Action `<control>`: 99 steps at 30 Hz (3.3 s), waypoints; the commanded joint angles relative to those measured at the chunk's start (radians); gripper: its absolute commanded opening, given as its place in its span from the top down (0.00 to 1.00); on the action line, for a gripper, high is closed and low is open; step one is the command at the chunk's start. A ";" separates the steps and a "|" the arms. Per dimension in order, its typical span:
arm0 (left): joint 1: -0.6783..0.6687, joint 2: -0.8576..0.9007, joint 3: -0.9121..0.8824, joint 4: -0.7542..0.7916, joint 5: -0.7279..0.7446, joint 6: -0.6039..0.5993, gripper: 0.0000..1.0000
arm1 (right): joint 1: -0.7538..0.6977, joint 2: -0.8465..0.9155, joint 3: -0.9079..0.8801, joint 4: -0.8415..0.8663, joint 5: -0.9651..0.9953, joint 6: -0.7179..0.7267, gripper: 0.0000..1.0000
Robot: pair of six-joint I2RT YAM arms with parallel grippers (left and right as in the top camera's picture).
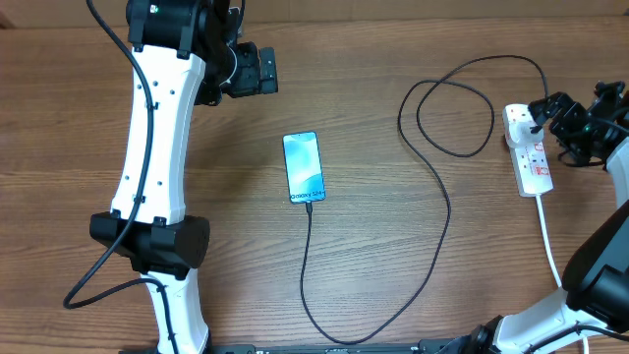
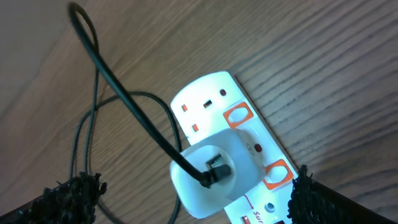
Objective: Plug charger to phone and switch on socket
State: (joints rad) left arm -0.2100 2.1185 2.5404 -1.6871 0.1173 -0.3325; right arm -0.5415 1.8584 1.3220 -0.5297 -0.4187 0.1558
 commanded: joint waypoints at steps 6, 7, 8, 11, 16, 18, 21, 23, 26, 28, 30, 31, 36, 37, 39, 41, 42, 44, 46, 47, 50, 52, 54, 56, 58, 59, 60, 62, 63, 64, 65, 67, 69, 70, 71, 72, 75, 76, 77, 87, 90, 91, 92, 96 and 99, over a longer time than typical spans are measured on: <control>-0.006 -0.026 0.020 -0.002 0.006 0.023 0.00 | 0.021 0.003 -0.079 0.077 0.014 -0.008 0.00; -0.006 -0.026 0.020 -0.002 0.006 0.023 0.00 | 0.025 0.003 -0.085 0.088 0.014 -0.008 0.00; -0.006 -0.026 0.020 -0.002 0.006 0.023 0.00 | 0.027 0.003 -0.090 0.097 0.014 -0.008 0.00; -0.006 -0.026 0.020 -0.002 0.006 0.023 0.00 | 0.037 0.003 -0.093 0.114 0.015 -0.008 0.00; -0.006 -0.026 0.020 -0.002 0.006 0.023 0.00 | 0.051 0.003 -0.093 0.136 0.046 -0.008 0.00; -0.006 -0.026 0.020 -0.002 0.006 0.022 0.00 | 0.055 0.003 -0.093 0.136 0.068 -0.008 0.00; -0.006 -0.026 0.020 -0.002 0.006 0.023 0.00 | 0.055 0.006 -0.093 0.136 0.071 -0.008 0.00; -0.006 -0.026 0.020 -0.002 0.006 0.022 0.00 | 0.055 0.007 -0.093 0.139 0.070 -0.008 0.00; -0.006 -0.026 0.020 -0.002 0.006 0.023 0.00 | 0.055 0.013 -0.093 0.145 0.070 -0.008 0.00; -0.006 -0.026 0.020 -0.002 0.006 0.022 0.00 | 0.055 0.027 -0.093 0.154 0.070 -0.008 0.00; -0.006 -0.026 0.020 -0.002 0.006 0.023 0.00 | 0.056 0.050 -0.093 0.165 0.066 -0.008 0.00; -0.006 -0.026 0.020 -0.002 0.006 0.023 0.00 | 0.057 0.060 -0.093 0.168 0.059 -0.008 0.00; -0.006 -0.026 0.020 -0.002 0.006 0.023 0.00 | 0.058 0.104 -0.093 0.169 0.058 -0.008 0.00; -0.006 -0.026 0.020 -0.002 0.006 0.023 0.00 | 0.058 0.106 -0.093 0.169 0.058 -0.008 0.00; -0.006 -0.026 0.020 -0.002 0.006 0.023 0.00 | 0.058 0.106 -0.093 0.169 0.053 -0.008 0.00; -0.006 -0.026 0.020 -0.002 0.006 0.023 0.00 | 0.057 0.106 -0.093 0.169 0.040 -0.008 0.00; -0.006 -0.026 0.020 -0.002 0.006 0.023 0.00 | 0.057 0.106 -0.093 0.169 0.031 -0.008 0.00; -0.006 -0.026 0.020 -0.002 0.006 0.023 0.00 | 0.058 0.106 -0.093 0.170 0.019 -0.008 0.00; -0.006 -0.026 0.020 -0.002 0.006 0.023 0.00 | 0.058 0.106 -0.093 0.171 0.013 -0.009 0.00; -0.006 -0.026 0.020 -0.002 0.006 0.022 0.00 | 0.058 0.106 -0.093 0.171 0.013 -0.009 0.00; -0.006 -0.026 0.020 -0.002 0.006 0.023 0.00 | 0.058 0.106 -0.093 0.169 -0.008 -0.013 0.00; -0.006 -0.026 0.020 -0.002 0.006 0.023 0.00 | 0.058 0.106 -0.093 0.170 -0.051 -0.034 0.00; -0.006 -0.026 0.020 -0.002 0.006 0.023 0.00 | 0.058 0.106 -0.093 0.164 -0.054 -0.030 0.00; -0.006 -0.026 0.020 -0.002 0.006 0.023 0.00 | 0.058 0.106 -0.093 0.156 -0.054 -0.026 0.00; -0.006 -0.026 0.020 -0.002 0.006 0.023 0.00 | 0.058 0.106 -0.093 0.146 -0.054 -0.023 0.00; -0.006 -0.026 0.020 -0.003 0.006 0.023 0.00 | 0.058 0.106 -0.093 0.141 -0.054 -0.021 0.00; -0.006 -0.026 0.020 -0.002 0.006 0.023 0.00 | 0.058 0.106 -0.093 0.136 -0.054 -0.013 0.00; -0.006 -0.026 0.020 -0.002 0.006 0.022 0.00 | 0.058 0.106 -0.093 0.129 -0.054 0.000 0.00; -0.006 -0.026 0.020 -0.002 0.006 0.023 0.00 | 0.059 0.106 -0.093 0.125 -0.056 0.001 0.00; -0.006 -0.026 0.020 -0.002 0.006 0.022 0.00 | 0.060 0.106 -0.093 0.122 -0.056 0.001 0.00; -0.006 -0.026 0.020 -0.002 0.006 0.023 0.00 | 0.062 0.106 -0.093 0.116 -0.056 0.001 0.00; -0.006 -0.026 0.020 -0.002 0.006 0.022 0.00 | 0.069 0.106 -0.093 0.102 -0.058 0.004 0.00; -0.006 -0.026 0.020 -0.002 0.006 0.022 0.00 | 0.077 0.106 -0.093 0.090 -0.057 0.003 0.00; -0.006 -0.026 0.020 -0.002 0.006 0.023 0.00 | 0.083 0.106 -0.093 0.087 -0.056 0.003 0.00; -0.006 -0.026 0.020 -0.002 0.006 0.023 0.00 | 0.087 0.106 -0.093 0.086 -0.054 0.004 0.00; -0.006 -0.026 0.020 -0.002 0.006 0.022 0.00 | 0.090 0.106 -0.093 0.085 -0.054 0.004 0.00; -0.006 -0.026 0.020 -0.002 0.006 0.023 0.00 | 0.100 0.106 -0.093 0.079 -0.054 0.004 0.00; -0.006 -0.026 0.020 -0.002 0.006 0.023 0.00 | 0.101 0.106 -0.093 0.078 -0.054 0.004 0.00; -0.006 -0.026 0.020 -0.002 0.006 0.022 0.00 | 0.103 0.106 -0.093 0.077 -0.054 0.005 0.00; -0.006 -0.026 0.020 -0.002 0.006 0.023 0.00 | 0.104 0.108 -0.093 0.087 -0.001 0.053 0.00; -0.006 -0.026 0.020 -0.002 0.006 0.023 0.00 | 0.104 0.108 -0.093 0.091 -0.001 0.053 0.00; -0.006 -0.026 0.020 -0.002 0.006 0.023 0.00 | 0.104 0.108 -0.093 0.090 -0.001 0.053 0.00; -0.006 -0.026 0.020 -0.002 0.006 0.022 0.00 | 0.104 0.108 -0.093 0.090 -0.001 0.053 0.00; -0.006 -0.026 0.020 -0.002 0.006 0.022 0.00 | 0.104 0.108 -0.093 0.090 -0.001 0.053 0.00; -0.006 -0.026 0.020 -0.002 0.006 0.023 0.00 | 0.104 0.108 -0.093 0.090 -0.001 0.053 0.00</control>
State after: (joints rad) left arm -0.2100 2.1185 2.5404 -1.6871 0.1173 -0.3321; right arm -0.4694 1.9476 1.2530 -0.4088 -0.3843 0.1703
